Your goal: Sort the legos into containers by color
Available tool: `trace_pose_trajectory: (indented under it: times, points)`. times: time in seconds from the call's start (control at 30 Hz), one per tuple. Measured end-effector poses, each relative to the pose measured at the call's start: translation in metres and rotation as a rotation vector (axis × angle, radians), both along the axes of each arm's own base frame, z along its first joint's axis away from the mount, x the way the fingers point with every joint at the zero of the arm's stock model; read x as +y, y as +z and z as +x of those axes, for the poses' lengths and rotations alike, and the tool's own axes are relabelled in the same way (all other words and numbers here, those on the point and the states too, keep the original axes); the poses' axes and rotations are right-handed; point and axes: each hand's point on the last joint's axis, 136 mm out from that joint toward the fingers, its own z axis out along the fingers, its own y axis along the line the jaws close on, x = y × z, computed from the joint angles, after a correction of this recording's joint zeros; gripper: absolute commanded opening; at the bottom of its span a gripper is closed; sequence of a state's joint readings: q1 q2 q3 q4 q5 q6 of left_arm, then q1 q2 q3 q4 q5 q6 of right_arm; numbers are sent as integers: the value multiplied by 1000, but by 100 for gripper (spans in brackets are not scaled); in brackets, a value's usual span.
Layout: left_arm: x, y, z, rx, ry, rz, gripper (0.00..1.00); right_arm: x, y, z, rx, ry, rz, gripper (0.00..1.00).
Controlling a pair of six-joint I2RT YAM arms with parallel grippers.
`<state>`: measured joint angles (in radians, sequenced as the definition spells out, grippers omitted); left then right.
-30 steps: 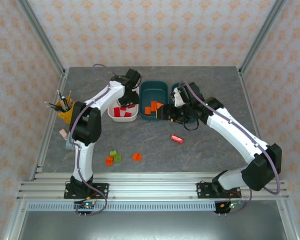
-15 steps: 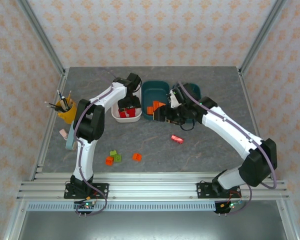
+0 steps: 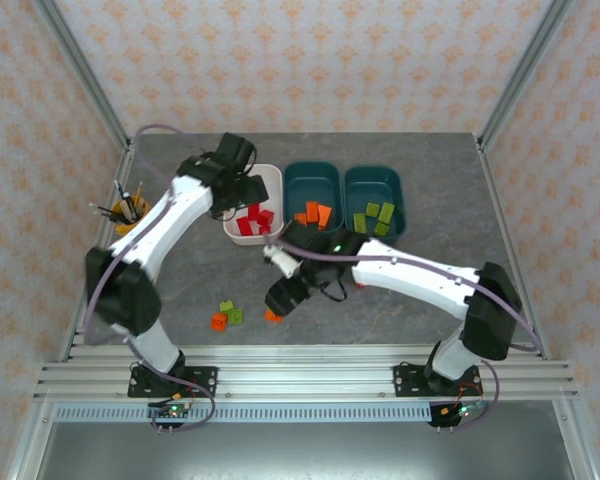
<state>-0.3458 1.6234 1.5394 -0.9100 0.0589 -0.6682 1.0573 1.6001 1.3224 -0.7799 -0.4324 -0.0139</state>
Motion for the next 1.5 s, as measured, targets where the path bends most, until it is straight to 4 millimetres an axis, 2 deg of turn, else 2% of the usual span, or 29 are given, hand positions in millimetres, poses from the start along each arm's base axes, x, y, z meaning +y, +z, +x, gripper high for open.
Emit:
trace_pose_trajectory:
  times: [0.07,0.17,0.27,0.37,0.53,0.77,1.17,1.4,1.5]
  points:
    - [9,16,-26,-47,18,-28,90,4,-21,-12,-12,84,-65,99]
    - [23,25,-65,-84,43,-59,90,5,-47,-15,-25,148,-139,99]
    - [35,25,-98,-94,68,-83,90,7,-60,-12,-34,178,-180,99]
    - [44,22,-126,-100,93,-104,90,12,-70,-9,-44,199,-206,99]
    - [55,25,-154,-122,123,-131,90,16,-91,-8,-58,215,-264,91]
    - [58,27,-164,-125,133,-143,90,24,-114,4,-97,188,-328,73]
    - [58,25,-168,-123,128,-150,89,28,-123,14,-119,116,-350,39]
    - [53,25,-172,-131,110,-181,89,30,-122,18,-113,58,-339,32]
    - [49,29,-170,-149,90,-207,89,25,-113,28,-106,-10,-312,31]
